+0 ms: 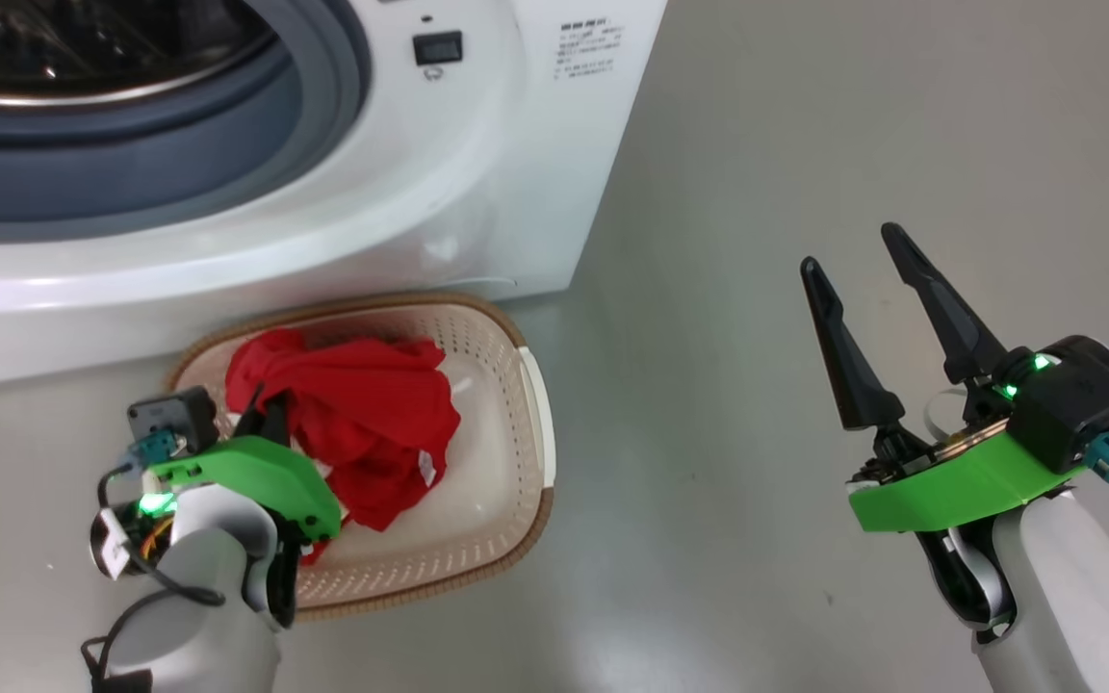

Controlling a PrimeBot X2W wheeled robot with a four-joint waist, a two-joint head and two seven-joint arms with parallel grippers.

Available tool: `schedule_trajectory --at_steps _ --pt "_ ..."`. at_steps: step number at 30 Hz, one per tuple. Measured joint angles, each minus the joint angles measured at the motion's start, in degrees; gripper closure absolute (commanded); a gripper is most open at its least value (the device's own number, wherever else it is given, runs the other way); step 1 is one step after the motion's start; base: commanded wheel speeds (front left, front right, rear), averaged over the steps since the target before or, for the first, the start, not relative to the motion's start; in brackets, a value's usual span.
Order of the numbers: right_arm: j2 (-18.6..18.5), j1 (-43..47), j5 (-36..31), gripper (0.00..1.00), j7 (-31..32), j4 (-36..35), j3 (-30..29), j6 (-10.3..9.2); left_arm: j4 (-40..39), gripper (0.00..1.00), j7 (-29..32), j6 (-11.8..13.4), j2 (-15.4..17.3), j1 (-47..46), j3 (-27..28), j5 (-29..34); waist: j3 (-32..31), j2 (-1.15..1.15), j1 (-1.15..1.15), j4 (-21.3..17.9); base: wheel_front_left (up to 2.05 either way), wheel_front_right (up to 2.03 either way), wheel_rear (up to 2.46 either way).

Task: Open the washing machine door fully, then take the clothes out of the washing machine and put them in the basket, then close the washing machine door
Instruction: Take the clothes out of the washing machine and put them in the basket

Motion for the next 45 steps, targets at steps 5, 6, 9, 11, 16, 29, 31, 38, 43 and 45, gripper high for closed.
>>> schedule_trajectory --at_steps 5,6,9,11,16,29,31,38,43,45 --pt "-0.2 -1.0 0.0 0.00 0.0 -0.6 -0.1 0.00 5.4 1.00 -0.1 -0.5 -0.2 -3.1 -0.7 -0.2 2.8 0.00 0.00 -0.6 0.00 0.00 0.00" --pt "-0.2 -1.0 0.0 0.00 0.0 -0.6 -0.1 0.00 6.4 1.00 -0.1 -0.8 -0.3 -3.5 -0.8 -0.3 3.2 0.00 0.00 -0.7 0.00 0.00 0.00" --pt "-0.3 -1.3 0.0 0.00 0.0 -0.6 0.0 0.00 8.9 1.00 -0.1 -2.0 -0.3 -4.1 -1.0 -1.9 4.3 0.00 0.00 -1.1 0.00 0.00 0.00" --pt "-0.4 -1.6 0.0 0.00 0.0 -0.6 0.1 0.00 10.3 0.85 0.3 -2.2 -0.3 -4.2 -1.4 -2.7 4.7 0.00 0.00 -1.4 0.00 0.00 0.00" --pt "-1.0 -1.9 0.4 0.00 0.0 -0.5 0.2 0.00 12.1 0.00 1.6 -2.4 -0.4 -4.2 -3.7 -3.6 4.9 0.00 0.00 -2.0 0.00 0.00 0.00" --pt "-0.2 -1.8 0.9 0.00 0.0 1.5 0.3 0.00 9.9 0.00 -0.1 -3.7 -0.4 -4.0 -8.5 -9.0 1.3 0.00 0.00 -1.4 0.00 0.00 0.00" --pt "-0.1 -1.7 0.9 0.00 0.0 2.1 0.4 0.00 8.6 0.00 -0.4 -4.0 -0.4 -3.6 -9.3 -9.1 0.4 0.00 0.00 -1.2 0.00 0.00 0.00" --pt "0.1 0.3 0.8 0.00 0.0 4.0 0.0 0.00 -2.8 0.00 -0.5 -3.2 -0.3 1.2 -8.5 -7.7 -3.4 0.00 0.00 -0.3 0.00 0.00 0.00" --pt "0.5 1.1 0.0 0.00 0.0 4.9 -0.7 0.00 -14.7 0.00 -0.5 -1.7 0.6 7.8 -5.8 -3.4 -6.4 0.00 0.00 0.4 0.00 0.00 0.00" --pt "0.8 1.8 -0.6 0.00 0.0 5.1 -1.7 0.00 -20.1 0.00 -0.5 -1.1 1.0 10.1 -4.2 -1.3 -7.5 0.00 0.00 0.7 0.00 0.00 0.00"
